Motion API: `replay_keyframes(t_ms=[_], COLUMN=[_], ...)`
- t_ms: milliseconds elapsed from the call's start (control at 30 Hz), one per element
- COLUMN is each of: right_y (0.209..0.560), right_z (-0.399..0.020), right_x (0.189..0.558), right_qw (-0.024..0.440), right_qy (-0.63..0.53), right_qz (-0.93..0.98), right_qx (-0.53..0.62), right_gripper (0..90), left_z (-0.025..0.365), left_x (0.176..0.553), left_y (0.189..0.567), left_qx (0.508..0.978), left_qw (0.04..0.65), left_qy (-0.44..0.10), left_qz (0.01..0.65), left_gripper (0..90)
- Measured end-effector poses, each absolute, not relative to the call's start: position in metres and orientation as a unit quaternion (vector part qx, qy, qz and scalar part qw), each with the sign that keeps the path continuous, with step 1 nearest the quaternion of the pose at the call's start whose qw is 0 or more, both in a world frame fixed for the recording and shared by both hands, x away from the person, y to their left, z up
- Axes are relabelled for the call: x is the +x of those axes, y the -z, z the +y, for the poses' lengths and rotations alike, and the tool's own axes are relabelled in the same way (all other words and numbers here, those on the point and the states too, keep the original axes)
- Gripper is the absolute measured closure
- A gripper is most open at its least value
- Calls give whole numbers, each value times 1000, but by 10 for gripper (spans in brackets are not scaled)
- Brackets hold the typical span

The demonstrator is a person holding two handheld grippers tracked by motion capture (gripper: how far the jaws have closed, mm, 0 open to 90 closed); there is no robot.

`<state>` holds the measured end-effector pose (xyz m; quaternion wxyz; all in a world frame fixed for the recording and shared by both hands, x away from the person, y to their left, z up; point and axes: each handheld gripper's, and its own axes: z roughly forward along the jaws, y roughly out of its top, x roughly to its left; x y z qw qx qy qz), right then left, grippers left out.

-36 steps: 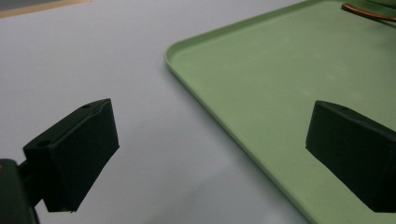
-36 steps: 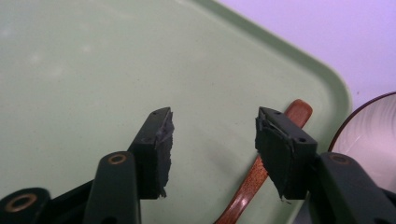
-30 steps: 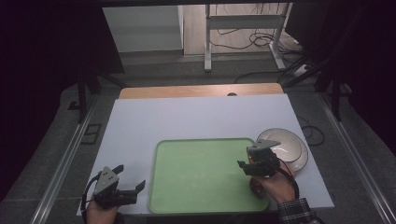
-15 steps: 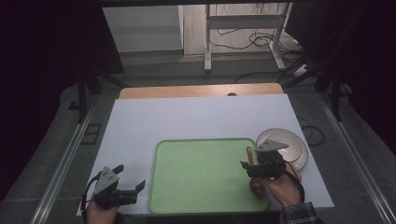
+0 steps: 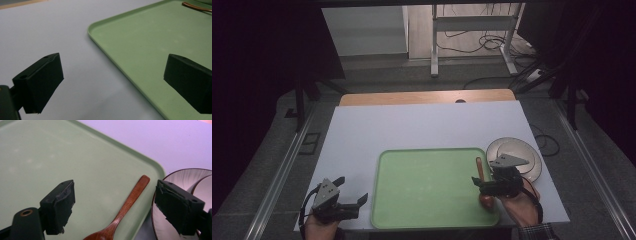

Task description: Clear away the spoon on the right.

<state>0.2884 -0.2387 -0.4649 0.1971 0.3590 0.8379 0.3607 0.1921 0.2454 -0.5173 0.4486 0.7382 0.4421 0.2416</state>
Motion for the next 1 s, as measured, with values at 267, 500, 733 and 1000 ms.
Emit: replay_keyframes(t_ms=[267,500,733,1000], right_y=[467,467,466,464], right_z=[-244,-253,-260,-270], right_x=[282,279,276,270], right_qw=[189,189,191,197], right_qy=[-370,-372,-372,-372], right_qz=[835,832,828,824], right_qx=[361,367,373,378], right_gripper=[134,118,114,113], left_z=[244,244,245,244], left_x=[192,192,192,192], left_y=[518,518,519,520], left_qx=[740,742,740,744], left_qw=[449,442,436,431], left_qy=[-241,-247,-248,-251], left_qz=[439,440,447,444], left_gripper=[32,29,16,12])
